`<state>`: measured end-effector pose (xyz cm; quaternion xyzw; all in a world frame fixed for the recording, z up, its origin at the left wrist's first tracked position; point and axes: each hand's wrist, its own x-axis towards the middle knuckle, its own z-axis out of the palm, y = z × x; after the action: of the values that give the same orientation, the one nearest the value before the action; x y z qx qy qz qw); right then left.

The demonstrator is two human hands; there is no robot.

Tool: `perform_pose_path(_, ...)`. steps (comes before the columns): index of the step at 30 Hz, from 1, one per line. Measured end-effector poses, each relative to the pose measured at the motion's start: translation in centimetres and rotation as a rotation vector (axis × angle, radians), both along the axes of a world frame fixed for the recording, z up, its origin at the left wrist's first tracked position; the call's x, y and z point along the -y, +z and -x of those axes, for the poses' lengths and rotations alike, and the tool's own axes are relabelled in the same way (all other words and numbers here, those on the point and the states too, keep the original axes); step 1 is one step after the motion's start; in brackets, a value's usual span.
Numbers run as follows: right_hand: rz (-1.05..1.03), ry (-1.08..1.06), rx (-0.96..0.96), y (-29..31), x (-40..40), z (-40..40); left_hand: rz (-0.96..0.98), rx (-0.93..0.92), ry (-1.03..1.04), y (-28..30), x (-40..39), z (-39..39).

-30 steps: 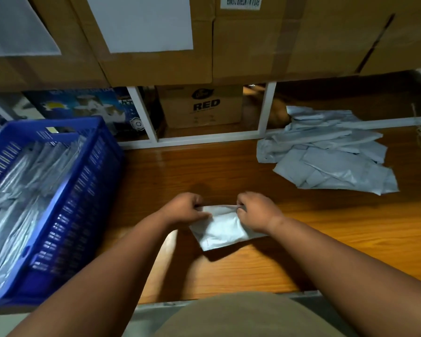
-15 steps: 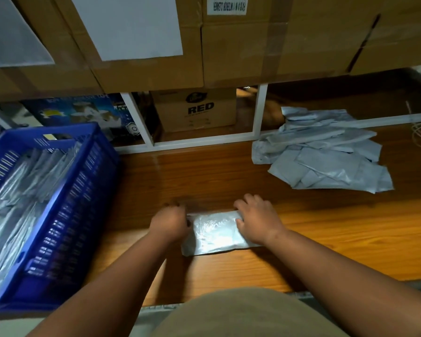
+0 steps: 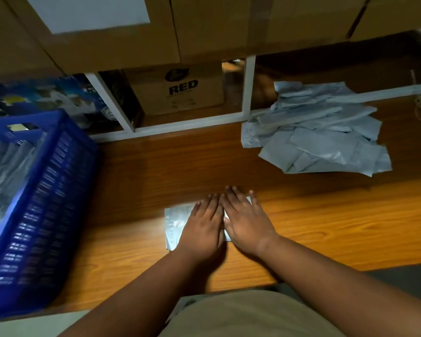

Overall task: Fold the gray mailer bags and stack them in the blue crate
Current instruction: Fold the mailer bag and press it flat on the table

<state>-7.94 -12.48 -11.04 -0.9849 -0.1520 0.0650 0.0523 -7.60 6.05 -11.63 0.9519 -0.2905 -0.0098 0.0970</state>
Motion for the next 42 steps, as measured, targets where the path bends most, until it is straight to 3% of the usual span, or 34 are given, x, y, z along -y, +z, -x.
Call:
perform_pose_path(15, 0.022, 0.000, -0.041, 0.1, -0.2, -0.3, -0.107, -0.055, 0.057, -0.2, 0.1, 0.2)
perform_pose_path(31, 0.124, 0.006, -0.126, 1.6, -0.4, -0.5, -0.202, -0.128, 0.079, 0.4, -4.8, 0.7)
perform_pose_path(35, 0.018, 0.012, -0.030, 2.5, -1.8, -0.9, -0.215, -0.036, 0.029, 1.5, -5.6, 0.5)
perform_pose_path(42, 0.076, 0.050, -0.084, 0.5, -3.8, -0.2, -0.164, -0.086, 0.146, 0.4, -5.5, 1.1)
